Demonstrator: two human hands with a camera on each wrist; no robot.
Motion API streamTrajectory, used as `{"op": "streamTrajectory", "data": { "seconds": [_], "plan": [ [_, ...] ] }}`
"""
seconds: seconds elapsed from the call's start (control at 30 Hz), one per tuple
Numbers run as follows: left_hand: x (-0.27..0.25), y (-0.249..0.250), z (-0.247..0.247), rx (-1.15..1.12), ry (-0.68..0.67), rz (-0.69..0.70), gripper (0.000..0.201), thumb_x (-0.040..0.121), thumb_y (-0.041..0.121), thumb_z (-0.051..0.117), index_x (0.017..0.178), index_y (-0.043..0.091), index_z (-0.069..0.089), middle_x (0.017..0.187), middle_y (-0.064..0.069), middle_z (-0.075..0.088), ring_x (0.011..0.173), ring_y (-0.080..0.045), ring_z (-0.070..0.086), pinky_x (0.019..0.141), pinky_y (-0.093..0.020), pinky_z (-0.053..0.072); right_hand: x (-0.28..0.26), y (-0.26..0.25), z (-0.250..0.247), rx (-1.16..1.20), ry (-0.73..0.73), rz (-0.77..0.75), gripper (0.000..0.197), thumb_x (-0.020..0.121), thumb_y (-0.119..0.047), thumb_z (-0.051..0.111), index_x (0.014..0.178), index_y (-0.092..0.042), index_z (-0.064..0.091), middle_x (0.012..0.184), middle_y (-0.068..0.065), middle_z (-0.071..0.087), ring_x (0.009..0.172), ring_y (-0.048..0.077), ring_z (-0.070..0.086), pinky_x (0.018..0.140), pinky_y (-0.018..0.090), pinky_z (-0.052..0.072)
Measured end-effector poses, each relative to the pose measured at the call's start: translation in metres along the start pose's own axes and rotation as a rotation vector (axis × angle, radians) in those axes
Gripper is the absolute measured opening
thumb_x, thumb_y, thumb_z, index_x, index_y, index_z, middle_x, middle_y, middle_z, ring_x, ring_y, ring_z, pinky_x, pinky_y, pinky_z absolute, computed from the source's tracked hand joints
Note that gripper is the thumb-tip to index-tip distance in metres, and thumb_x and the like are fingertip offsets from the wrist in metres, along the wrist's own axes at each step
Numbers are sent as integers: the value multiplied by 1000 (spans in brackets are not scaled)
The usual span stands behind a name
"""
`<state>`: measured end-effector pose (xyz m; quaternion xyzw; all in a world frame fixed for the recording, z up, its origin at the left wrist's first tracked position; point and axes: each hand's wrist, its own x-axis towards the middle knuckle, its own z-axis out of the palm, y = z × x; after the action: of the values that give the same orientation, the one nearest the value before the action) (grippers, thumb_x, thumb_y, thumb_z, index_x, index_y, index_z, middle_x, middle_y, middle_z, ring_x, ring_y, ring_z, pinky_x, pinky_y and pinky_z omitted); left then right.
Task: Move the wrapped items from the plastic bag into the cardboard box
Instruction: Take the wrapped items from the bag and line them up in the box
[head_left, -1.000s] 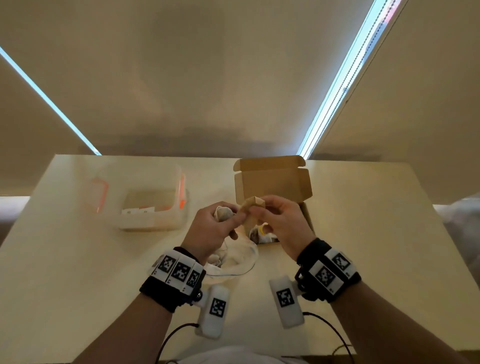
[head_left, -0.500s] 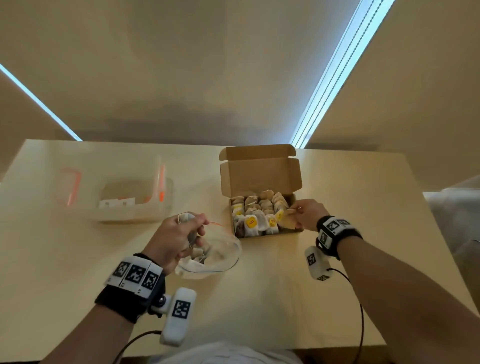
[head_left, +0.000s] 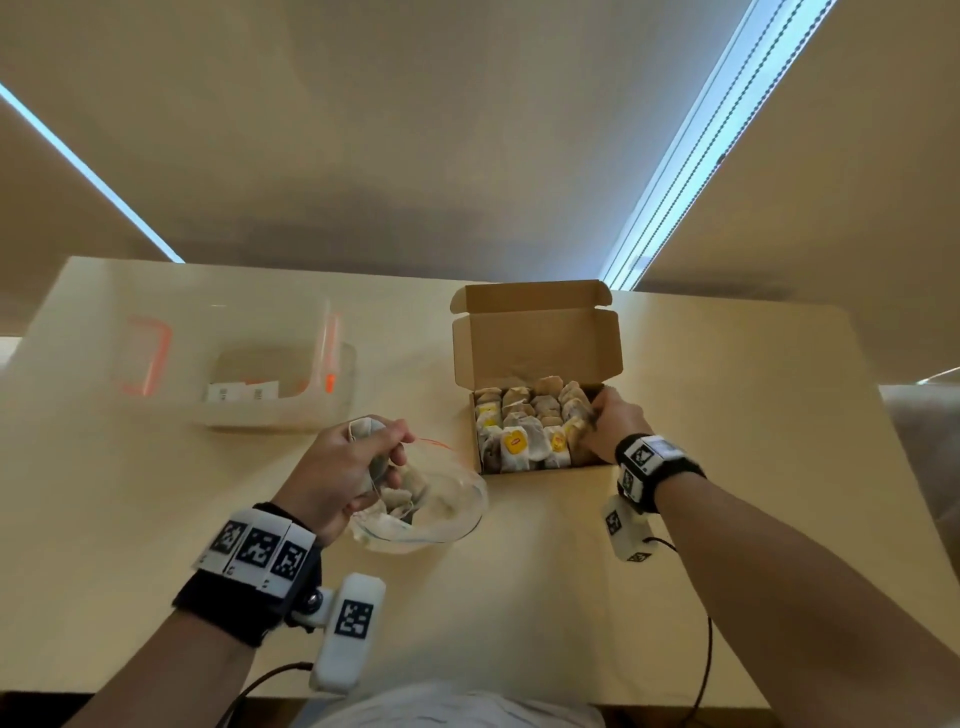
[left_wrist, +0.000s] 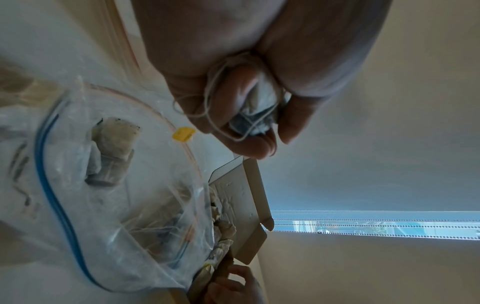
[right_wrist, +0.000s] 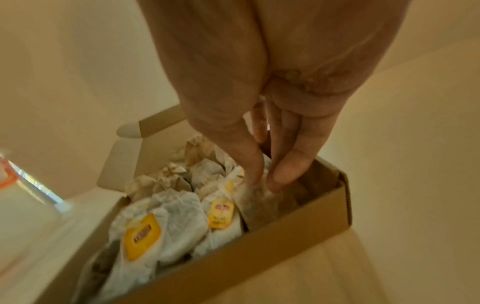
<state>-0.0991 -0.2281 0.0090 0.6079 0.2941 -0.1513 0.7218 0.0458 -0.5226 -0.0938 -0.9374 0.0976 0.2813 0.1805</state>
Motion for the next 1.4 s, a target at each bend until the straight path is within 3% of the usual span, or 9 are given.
{"op": "streamTrajectory", "data": {
  "seconds": [0.1,0.23,0.43,0.6,0.77,0.93,1.03,1.17,1.4],
  "plan": [
    [-2,4,-1,-73,-58,-44,27,97,28,54,91,4,62,71,-5,57,52,-16,52,31,-15,23,-12,2,-12,111,44,-31,45,84,-20,70,124,-19,50,119,8,60,101,25,59,87,36,54],
    [-6,16,1,-192,-203,-122,36,96,37,46,92,5,62,68,-6,55,50,-16,50,30,-14,23,-58,-28,-23,279,54,-305,35,85,-17,71,118,-23,59,122,-3,63,88,12,57,80,25,49],
    [-12,35,8,-68,-298,-110,47,101,46,36,99,8,64,73,-10,59,57,-22,55,41,-21,17,-138,-99,-12,720,-511,-642,51,86,-10,72,130,-25,50,133,-9,52,81,18,66,72,33,57],
    [-16,39,8,-223,-196,-100,49,103,48,33,105,8,61,84,-16,63,61,-20,53,36,-18,21,-170,-121,4,652,84,-842,26,84,-10,73,102,-24,61,103,-13,62,69,8,62,62,25,55],
    [-19,35,4,-407,-170,-118,53,102,51,29,115,10,60,93,-15,63,69,-22,57,38,-19,26,-192,-124,7,411,235,-1015,24,81,-19,74,102,-23,64,102,-13,56,68,7,56,61,10,43],
    [-25,35,13,-473,-135,-80,45,103,49,28,108,14,56,79,-8,58,62,-18,57,48,-26,39,-205,-137,15,357,133,-909,42,80,-37,78,115,-21,61,99,-11,66,65,2,56,63,10,44],
    [-27,36,19,-557,-122,-99,38,104,46,31,99,15,53,75,-6,50,54,-15,52,48,-24,48,-210,-144,21,440,192,-853,18,84,-22,75,99,-14,69,82,-8,66,61,6,57,57,11,38],
    [-20,35,16,-684,-64,-140,33,101,44,38,88,16,51,77,-4,51,71,-18,51,74,-35,47,-207,-136,13,569,187,-793,3,88,-20,72,88,-19,69,76,-14,67,68,7,64,60,15,50],
    [-14,32,3,-672,-16,-129,26,91,35,50,75,14,53,74,-6,54,78,-28,59,72,-37,49,-198,-114,-23,1045,-207,-579,19,89,-2,66,105,-13,64,104,12,66,90,23,67,75,35,59]
  ]
}}
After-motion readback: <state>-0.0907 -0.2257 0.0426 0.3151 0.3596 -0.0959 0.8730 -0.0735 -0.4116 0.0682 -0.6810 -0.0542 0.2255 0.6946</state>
